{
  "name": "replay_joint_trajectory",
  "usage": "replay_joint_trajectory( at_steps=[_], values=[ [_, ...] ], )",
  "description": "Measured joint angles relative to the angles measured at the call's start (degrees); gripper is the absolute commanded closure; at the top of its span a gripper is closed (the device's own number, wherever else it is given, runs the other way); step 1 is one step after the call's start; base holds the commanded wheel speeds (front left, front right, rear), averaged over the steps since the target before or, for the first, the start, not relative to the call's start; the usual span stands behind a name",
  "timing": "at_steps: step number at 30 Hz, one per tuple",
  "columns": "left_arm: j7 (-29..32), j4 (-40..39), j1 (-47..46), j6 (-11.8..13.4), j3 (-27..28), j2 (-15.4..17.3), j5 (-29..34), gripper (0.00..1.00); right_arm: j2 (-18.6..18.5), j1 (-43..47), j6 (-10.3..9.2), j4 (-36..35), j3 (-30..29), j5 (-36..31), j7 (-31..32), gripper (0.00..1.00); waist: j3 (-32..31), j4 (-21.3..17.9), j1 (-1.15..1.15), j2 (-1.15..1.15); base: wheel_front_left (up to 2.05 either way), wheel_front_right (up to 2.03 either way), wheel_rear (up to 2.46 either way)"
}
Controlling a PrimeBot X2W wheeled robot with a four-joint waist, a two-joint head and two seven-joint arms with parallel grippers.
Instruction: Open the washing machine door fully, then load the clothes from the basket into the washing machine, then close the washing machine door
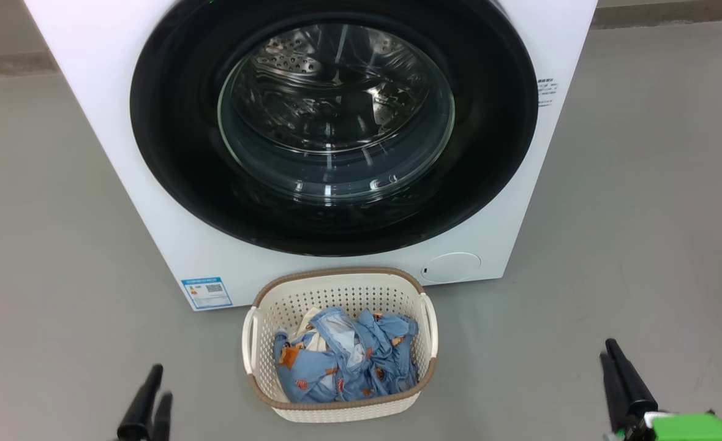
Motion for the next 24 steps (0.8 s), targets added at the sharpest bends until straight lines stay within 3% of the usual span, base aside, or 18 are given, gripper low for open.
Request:
replay_joint_trajectory(
  at_steps=[14, 24],
  values=[
    [-2.08, 0.29, 1.15, 0.07, -1.26, -0.37, 0.58, 0.00, 0.21, 0.93, 0.00, -0.79, 0.97, -0.80, -2.09, 0.00, 0.08, 0.11, 0.01, 0.00, 0.00, 0.00, 0.00],
    [-3.64, -0.59, 1.15, 0.05, -1.71, -0.34, 4.74, 0.00, 0.19, 0.94, 0.00, -2.71, 1.71, -7.89, -3.57, 0.00, 0.08, 0.23, 0.01, 0.00, 0.00, 0.00, 0.00]
  ],
)
